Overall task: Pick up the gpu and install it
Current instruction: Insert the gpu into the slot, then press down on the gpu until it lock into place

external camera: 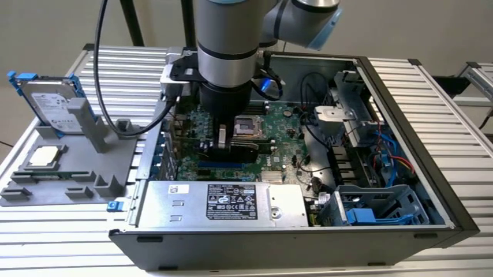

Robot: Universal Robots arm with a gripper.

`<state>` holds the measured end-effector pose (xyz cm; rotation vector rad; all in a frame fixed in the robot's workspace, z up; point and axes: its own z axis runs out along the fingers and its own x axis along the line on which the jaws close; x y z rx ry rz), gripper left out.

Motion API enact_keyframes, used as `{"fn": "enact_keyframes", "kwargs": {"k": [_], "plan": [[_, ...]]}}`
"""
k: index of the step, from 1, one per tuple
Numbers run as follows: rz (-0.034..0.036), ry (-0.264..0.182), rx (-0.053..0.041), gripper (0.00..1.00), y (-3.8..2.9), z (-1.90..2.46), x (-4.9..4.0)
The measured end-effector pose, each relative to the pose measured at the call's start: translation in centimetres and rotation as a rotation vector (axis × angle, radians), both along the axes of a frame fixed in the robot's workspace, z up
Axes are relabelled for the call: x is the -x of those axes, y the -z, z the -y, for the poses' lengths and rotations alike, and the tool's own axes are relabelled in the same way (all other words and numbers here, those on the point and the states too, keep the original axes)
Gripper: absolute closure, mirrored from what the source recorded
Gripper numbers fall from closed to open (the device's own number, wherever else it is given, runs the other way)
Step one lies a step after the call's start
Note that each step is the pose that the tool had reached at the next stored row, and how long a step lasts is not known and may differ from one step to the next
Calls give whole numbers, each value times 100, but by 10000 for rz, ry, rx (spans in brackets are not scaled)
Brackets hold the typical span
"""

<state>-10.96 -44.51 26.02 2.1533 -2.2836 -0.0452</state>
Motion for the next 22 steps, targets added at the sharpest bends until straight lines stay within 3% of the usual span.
{"fn": "enact_keyframes", "kwargs": {"k": [10,22], "plan": [[-1,0,1,100,91,0,7],[0,-25,7,100,95,-2,7]]}}
